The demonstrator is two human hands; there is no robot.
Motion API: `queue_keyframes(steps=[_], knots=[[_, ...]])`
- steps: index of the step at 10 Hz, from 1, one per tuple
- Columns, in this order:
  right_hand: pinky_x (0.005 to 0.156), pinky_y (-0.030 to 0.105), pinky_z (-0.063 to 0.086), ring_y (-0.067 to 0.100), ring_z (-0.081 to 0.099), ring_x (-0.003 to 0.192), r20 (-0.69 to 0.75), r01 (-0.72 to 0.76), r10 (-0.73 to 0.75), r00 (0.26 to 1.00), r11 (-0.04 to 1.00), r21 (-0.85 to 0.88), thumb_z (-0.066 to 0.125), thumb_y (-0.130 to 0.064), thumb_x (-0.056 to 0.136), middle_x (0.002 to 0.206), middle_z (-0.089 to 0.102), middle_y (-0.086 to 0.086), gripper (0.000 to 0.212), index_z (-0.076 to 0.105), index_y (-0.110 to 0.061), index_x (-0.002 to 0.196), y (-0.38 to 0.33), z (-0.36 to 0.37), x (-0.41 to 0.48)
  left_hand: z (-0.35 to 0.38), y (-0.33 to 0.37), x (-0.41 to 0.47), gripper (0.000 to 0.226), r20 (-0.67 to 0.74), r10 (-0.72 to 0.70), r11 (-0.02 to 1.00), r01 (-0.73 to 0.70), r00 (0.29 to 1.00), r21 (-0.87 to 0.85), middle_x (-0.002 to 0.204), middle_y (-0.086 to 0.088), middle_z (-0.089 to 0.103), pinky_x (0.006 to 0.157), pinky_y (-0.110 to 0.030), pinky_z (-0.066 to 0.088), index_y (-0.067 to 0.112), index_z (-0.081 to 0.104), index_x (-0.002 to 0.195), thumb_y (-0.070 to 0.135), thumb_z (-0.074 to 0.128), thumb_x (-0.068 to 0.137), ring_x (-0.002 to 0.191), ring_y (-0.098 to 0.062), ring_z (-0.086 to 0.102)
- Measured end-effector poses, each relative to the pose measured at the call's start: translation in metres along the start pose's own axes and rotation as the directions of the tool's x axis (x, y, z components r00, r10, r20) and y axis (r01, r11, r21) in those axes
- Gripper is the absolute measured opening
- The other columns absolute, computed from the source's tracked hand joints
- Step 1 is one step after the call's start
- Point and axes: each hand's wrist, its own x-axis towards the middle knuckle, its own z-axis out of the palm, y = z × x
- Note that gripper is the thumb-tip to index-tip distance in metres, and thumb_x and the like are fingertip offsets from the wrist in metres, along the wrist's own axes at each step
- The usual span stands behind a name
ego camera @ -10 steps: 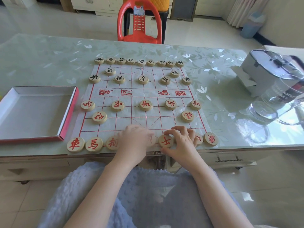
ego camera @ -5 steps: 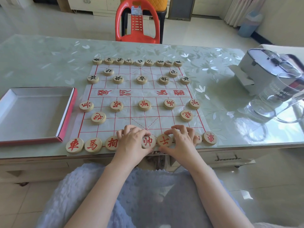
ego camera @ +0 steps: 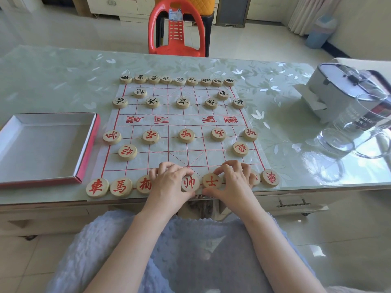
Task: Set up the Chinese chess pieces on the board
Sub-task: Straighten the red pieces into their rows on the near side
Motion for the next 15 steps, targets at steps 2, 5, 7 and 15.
queue_keyframes(steps=[2,5,7,15], knots=[[0.098,0.034,0.015,0.016,0.018,0.117,-0.003,0.004,-0.003,1.000,1.000,0.012,0.071,-0.057,0.065,0.123,0.034,-0.008,0.058,0.052,-0.029,0.112,0.002,-0.001,-0.001,0.001,-0.001,-0.001,0.047,0.004,0.000,1.000,0.000,1.000,0.009,0.120,0.015,0.053,0.087,-0.030,0.017,0.036,0.052,0.122,0.044,0.065,0.077,0.124,-0.012,0.029],[0.102,0.037,0.019,0.019,0.019,0.121,0.016,0.001,-0.001,1.000,1.000,-0.003,0.071,-0.055,0.067,0.129,0.035,-0.006,0.059,0.052,-0.028,0.116,0.001,-0.002,-0.001,0.001,-0.001,0.000,0.046,0.000,-0.002,1.000,0.002,1.000,0.013,0.122,0.015,0.052,0.088,-0.031,0.018,0.037,0.051,0.123,0.043,0.064,0.078,0.125,-0.012,0.029],[0.101,0.037,0.017,0.020,0.018,0.122,0.013,-0.001,0.001,1.000,1.000,0.002,0.070,-0.055,0.067,0.129,0.035,-0.006,0.059,0.052,-0.028,0.117,0.001,-0.001,-0.001,0.001,0.000,0.000,0.048,0.001,-0.008,1.000,0.008,1.000,0.006,0.123,0.014,0.052,0.089,-0.031,0.019,0.036,0.052,0.123,0.043,0.065,0.078,0.125,-0.012,0.029],[0.095,0.029,0.015,0.018,0.022,0.127,-0.205,-0.054,0.083,0.975,0.988,0.142,0.075,-0.045,0.068,0.136,0.034,-0.008,0.059,0.054,-0.031,0.122,0.020,-0.025,-0.007,-0.002,0.008,0.003,0.067,0.057,0.024,1.000,-0.025,0.998,0.007,0.135,0.014,0.040,0.095,-0.030,0.018,0.037,0.034,0.137,0.055,0.060,0.078,0.129,-0.012,0.023]])
